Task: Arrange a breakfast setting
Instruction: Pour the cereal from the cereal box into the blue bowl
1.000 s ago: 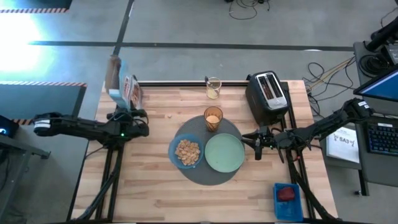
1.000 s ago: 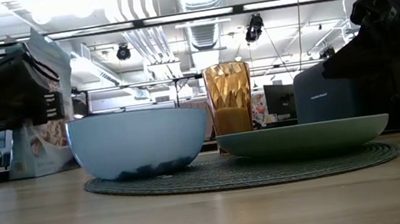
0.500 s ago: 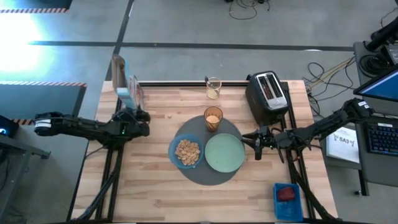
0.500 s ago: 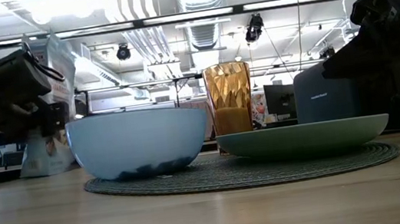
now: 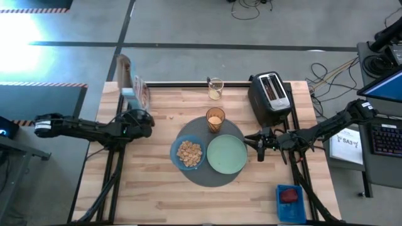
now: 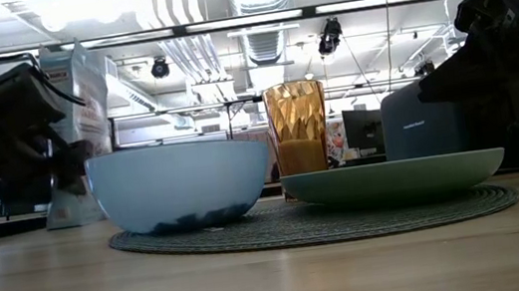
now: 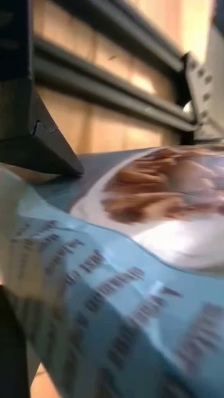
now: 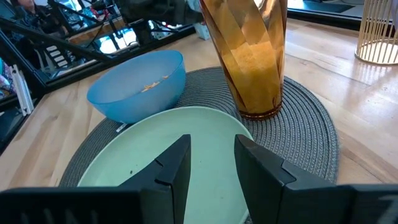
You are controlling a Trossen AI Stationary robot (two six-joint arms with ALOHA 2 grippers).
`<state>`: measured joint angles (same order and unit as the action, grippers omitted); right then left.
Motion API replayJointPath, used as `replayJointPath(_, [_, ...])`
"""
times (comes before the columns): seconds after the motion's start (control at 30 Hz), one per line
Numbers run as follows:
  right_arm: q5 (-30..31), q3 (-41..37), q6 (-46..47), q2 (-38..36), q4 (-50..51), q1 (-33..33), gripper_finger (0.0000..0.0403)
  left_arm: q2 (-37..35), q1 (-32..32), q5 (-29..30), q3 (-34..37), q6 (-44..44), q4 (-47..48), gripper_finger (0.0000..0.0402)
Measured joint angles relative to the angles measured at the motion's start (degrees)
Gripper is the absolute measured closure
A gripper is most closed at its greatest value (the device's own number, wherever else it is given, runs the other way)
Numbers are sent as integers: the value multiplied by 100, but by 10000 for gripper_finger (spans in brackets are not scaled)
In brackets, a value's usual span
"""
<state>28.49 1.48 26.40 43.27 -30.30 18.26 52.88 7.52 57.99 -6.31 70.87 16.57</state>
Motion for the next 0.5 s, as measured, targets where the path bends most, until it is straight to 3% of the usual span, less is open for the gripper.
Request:
replayJointPath(0.3, [0, 0, 0, 0, 0, -2, 289, -23, 1, -964, -20, 40, -46, 181])
replayJointPath(0.5, [2, 0, 0, 0, 0, -2, 289, -48, 11, -1148, -7, 181, -8, 181])
